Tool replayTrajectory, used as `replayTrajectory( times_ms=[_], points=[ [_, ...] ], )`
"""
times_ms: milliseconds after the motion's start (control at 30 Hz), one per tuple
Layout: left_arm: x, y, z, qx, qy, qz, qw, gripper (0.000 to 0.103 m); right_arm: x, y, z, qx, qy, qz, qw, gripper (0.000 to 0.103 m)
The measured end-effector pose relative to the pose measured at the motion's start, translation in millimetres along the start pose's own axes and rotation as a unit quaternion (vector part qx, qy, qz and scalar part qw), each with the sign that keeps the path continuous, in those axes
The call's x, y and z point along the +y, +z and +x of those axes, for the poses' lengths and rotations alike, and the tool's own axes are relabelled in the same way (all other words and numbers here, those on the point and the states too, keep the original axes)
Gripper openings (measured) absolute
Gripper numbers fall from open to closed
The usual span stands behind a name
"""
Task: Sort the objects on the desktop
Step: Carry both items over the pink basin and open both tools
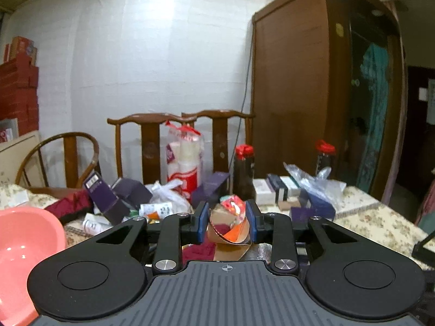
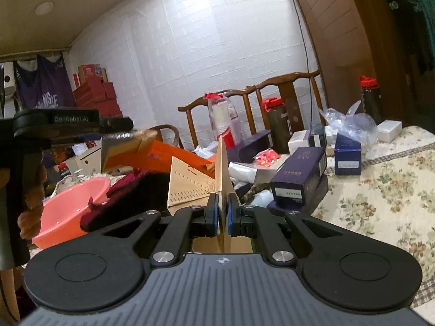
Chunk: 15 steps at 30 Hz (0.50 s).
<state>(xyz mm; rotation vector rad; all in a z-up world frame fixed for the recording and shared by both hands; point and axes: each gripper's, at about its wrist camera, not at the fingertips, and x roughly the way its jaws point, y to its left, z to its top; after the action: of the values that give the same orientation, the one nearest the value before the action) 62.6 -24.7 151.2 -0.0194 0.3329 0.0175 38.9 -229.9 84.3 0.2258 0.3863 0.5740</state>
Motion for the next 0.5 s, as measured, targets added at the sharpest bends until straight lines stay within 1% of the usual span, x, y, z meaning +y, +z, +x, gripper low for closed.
replayTrajectory(
  times_ms=[133, 267, 400, 500],
  points=[
    [3.1, 1.2, 1.4, 0.002, 0.004, -0.005, 1.0000, 0.028, 1.4, 5.4, 2.4, 0.002, 0.007, 0.005, 1.000, 0.008],
    [7.3, 12.7, -12.2, -0.021, 0.016, 0.000, 0.9997, 0.028, 13.9, 20.1, -1.4, -0.010, 0.018, -0.007, 1.000, 0.008],
    [16.1, 26.6, -34.7, -0.050, 0.035, 0.005, 0.9982, 0.028, 36.4, 43.9, 2.3, -0.022, 0.031, -0.024, 0.999, 0.008],
    [30.2, 36.7, -53.1, -0.066, 0.056, 0.003, 0.9962, 0.029, 63.1, 65.2, 15.2, -0.019, 0.050, -0.035, 0.998, 0.008]
  ],
)
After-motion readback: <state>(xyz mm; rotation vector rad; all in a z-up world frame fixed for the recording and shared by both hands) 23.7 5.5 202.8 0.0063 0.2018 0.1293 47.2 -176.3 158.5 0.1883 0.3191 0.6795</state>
